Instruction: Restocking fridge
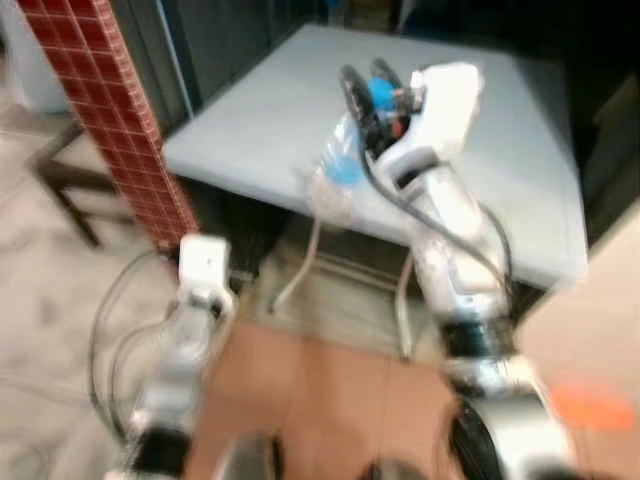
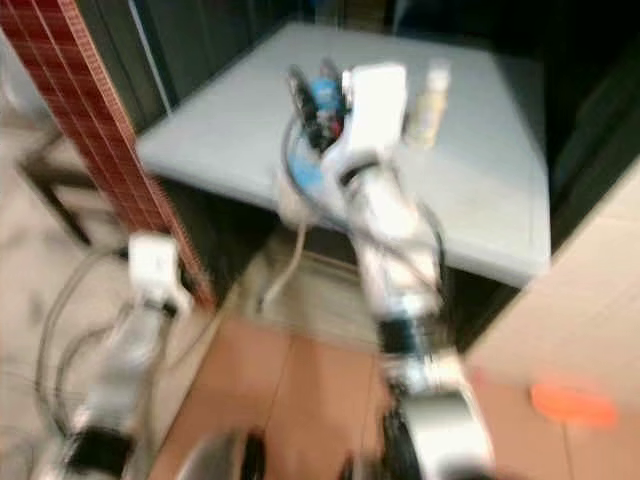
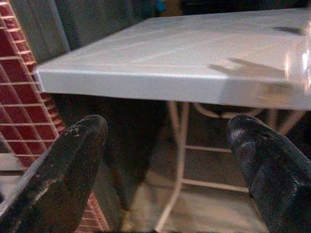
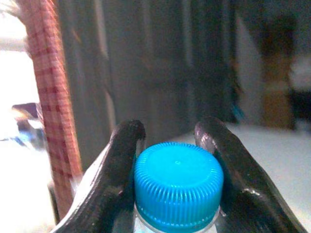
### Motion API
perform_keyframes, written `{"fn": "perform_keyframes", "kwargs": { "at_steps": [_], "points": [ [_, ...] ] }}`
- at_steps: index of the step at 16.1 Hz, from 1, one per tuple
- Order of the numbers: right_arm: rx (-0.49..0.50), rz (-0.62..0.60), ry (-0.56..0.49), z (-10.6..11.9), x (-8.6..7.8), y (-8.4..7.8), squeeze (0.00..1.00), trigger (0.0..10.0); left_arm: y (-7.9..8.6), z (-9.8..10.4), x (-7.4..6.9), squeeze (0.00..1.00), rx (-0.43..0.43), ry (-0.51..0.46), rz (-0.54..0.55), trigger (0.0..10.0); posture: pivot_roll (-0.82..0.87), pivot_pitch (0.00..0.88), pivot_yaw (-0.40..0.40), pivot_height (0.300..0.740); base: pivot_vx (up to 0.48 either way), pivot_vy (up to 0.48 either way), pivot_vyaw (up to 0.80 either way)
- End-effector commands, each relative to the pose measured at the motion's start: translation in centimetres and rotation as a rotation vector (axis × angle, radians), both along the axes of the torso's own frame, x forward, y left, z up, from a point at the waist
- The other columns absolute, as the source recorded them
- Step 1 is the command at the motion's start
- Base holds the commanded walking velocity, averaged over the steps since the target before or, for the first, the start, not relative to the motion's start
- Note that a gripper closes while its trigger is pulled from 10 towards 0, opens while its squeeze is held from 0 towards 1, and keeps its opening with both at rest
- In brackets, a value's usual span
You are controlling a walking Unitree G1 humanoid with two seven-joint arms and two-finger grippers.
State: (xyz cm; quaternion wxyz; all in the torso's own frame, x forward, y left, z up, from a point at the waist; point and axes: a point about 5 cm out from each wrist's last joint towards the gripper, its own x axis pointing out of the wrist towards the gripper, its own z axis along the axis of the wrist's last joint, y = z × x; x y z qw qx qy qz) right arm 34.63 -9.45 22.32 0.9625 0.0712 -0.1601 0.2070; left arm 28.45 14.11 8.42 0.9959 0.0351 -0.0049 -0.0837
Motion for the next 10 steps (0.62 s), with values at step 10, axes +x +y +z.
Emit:
{"fn": "perform_keyframes", "kwargs": {
  "at_steps": [10],
  "points": [
    [-0.118,-0.025,0.160,-8.2,-2.7,-1.9,0.00,10.0,2.9,1.1,0.0,0.00,0.030,-0.074,0.139,10.0,0.03,0.007,0.023,0.740,-0.141,0.000,0.00]
  ]
}}
